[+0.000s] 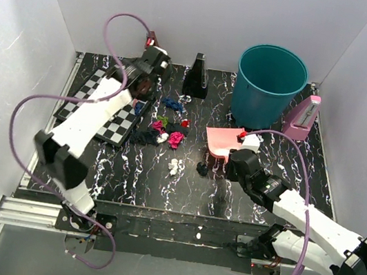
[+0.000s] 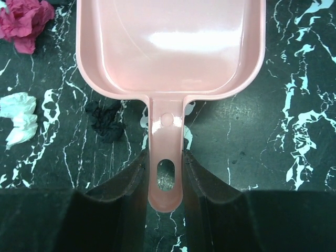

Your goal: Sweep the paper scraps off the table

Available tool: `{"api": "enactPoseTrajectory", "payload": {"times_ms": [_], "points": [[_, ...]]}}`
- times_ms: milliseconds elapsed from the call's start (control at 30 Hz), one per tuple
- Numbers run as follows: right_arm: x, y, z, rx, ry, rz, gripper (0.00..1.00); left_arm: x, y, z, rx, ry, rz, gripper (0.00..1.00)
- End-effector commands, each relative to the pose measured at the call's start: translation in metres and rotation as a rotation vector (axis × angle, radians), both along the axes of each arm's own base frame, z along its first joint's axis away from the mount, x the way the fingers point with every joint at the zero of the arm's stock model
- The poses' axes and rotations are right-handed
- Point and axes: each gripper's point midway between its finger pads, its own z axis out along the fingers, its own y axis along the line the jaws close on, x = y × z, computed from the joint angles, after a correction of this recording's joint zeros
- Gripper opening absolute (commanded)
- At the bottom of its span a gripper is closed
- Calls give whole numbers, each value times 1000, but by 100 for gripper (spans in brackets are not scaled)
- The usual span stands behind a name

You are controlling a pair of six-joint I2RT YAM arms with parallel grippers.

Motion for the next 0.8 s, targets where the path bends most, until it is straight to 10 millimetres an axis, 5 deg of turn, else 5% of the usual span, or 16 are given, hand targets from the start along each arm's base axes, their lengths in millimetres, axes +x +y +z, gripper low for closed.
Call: {"api": "enactPoseTrajectory", "payload": {"times_ms": [0, 467, 767], "points": [[1, 11, 15, 60, -26, 47, 8, 2, 31, -10, 300, 159, 57, 0], [-6, 11, 11, 95, -14, 62, 7, 40, 30, -60, 533, 284, 74, 0], [-7, 15, 12, 110, -8, 71, 7, 15, 1, -112, 378, 498, -54, 0]]}}
